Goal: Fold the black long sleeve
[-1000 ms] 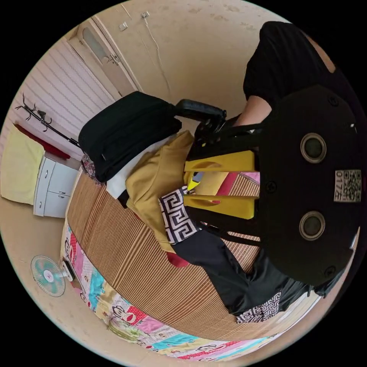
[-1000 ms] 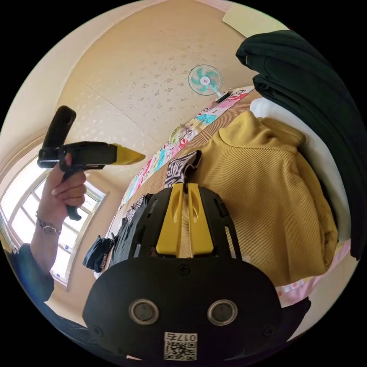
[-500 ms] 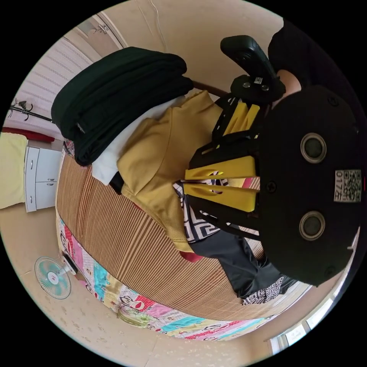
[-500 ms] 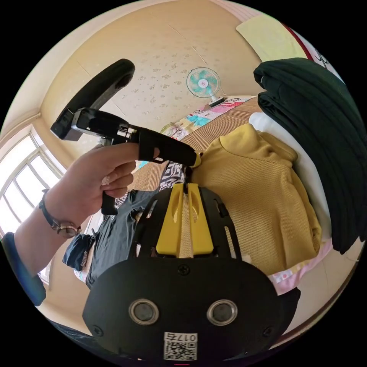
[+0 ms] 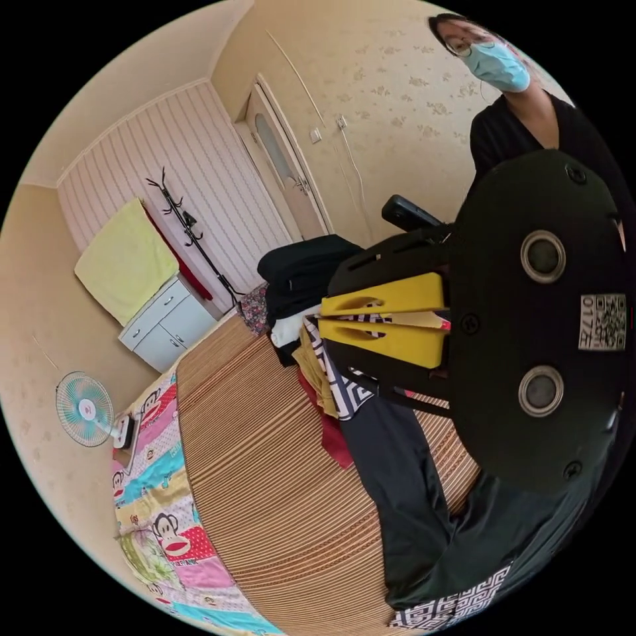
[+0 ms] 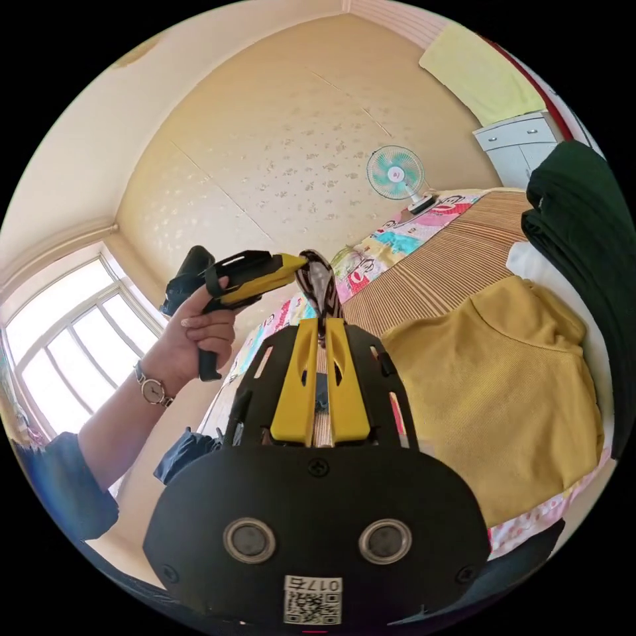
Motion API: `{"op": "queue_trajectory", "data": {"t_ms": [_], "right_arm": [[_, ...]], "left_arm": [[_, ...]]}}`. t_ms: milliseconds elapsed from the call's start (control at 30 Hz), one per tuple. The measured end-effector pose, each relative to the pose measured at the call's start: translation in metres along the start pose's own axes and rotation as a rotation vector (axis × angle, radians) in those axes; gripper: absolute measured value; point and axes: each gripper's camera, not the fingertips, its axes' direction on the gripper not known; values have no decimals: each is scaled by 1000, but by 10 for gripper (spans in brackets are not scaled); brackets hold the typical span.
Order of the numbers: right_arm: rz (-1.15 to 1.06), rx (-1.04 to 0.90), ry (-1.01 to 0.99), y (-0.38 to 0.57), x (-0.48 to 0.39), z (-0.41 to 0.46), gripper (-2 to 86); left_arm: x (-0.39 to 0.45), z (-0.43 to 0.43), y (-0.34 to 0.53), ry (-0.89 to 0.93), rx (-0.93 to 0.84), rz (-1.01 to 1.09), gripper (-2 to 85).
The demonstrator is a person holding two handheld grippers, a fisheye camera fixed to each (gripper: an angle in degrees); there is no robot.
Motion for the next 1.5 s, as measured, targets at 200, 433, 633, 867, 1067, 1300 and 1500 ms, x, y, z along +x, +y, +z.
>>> {"op": "queue_trajectory", "data": {"t_ms": [200,433,633,867,1067,1300,1500], "right_arm": [[-139,23,-61,-10,-71,47,23],[-365,-28,-168,27,-184,149,26],[-428,-255,-252,147,-231,280,27],[-440,-543,-138,298,-209,397,24],[-395,-689,-209,324,-175,432,20],[-330,-633,-142,266,-92,409,23],[-181,-550,32,190,20,395,24]], "left_arm": [[-49,-170,6,262,195,50,-10],[-145,-407,86,406,455,145,-10],[-280,-546,248,402,639,13,-10],[-401,-588,386,257,610,-337,-10],[-437,-627,421,261,764,-440,-7],[-425,-651,416,48,751,-603,87],[-367,-629,379,-267,555,-553,114]]}}
